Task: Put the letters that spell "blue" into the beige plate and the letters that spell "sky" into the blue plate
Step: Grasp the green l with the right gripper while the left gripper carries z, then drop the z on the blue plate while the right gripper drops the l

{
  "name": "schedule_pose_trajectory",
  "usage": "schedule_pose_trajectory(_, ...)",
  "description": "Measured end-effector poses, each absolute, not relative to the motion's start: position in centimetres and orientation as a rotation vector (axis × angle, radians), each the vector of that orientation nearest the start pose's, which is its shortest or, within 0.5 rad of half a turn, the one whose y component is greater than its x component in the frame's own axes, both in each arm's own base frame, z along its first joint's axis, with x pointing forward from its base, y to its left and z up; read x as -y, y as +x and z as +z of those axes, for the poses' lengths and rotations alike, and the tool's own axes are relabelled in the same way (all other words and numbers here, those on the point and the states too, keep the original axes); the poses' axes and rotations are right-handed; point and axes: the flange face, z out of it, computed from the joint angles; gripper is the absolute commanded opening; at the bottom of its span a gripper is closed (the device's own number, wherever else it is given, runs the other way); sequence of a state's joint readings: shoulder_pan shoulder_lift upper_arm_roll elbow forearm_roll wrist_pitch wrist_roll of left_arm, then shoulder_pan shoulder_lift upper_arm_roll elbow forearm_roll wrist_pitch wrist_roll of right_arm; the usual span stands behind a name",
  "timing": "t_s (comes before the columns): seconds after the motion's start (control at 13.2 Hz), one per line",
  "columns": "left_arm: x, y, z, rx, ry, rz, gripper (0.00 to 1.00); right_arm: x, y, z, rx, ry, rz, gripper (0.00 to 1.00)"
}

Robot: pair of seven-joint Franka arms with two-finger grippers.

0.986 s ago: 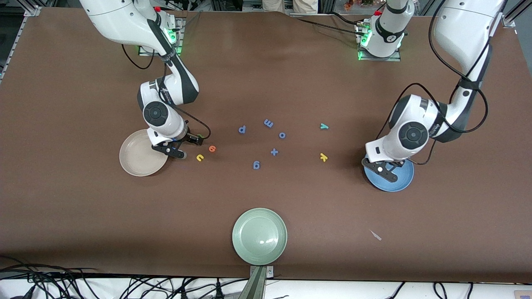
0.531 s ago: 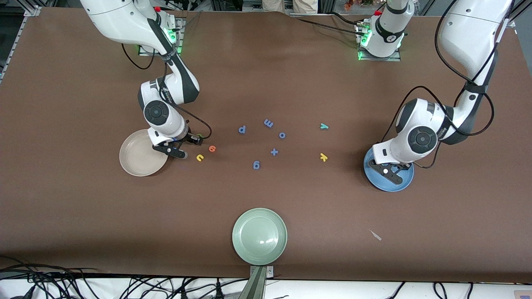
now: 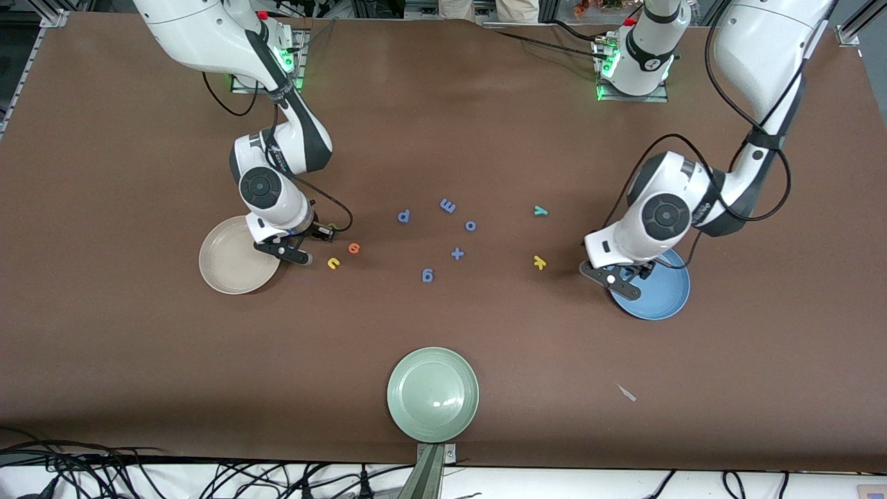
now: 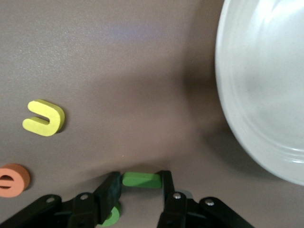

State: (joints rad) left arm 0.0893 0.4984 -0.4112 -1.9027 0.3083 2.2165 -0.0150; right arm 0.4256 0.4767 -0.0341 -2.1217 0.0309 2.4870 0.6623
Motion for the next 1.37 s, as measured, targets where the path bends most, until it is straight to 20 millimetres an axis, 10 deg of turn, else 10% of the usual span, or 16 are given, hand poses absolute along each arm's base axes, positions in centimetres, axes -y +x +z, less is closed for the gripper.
schedule_pose_trajectory(0.76,23.2,56.8,25.4,0.105,-3.063,0.164,1.0,-20.0,53.7,20.8,-0.377,-3.16,0.122,0.36)
schedule_pose_trajectory(0.99,24.2,56.4,25.2,0.358,-3.039,0.164,1.0,-16.4,55.7,23.5,-0.246,-3.193,0.125,0.41)
schedule_pose_trajectory(1.37,27.3,57.1,24.2,0.871,-2.985,0.246,0.99,-8.7,56.9,23.9,-0.112,-3.243,0.163,0.78)
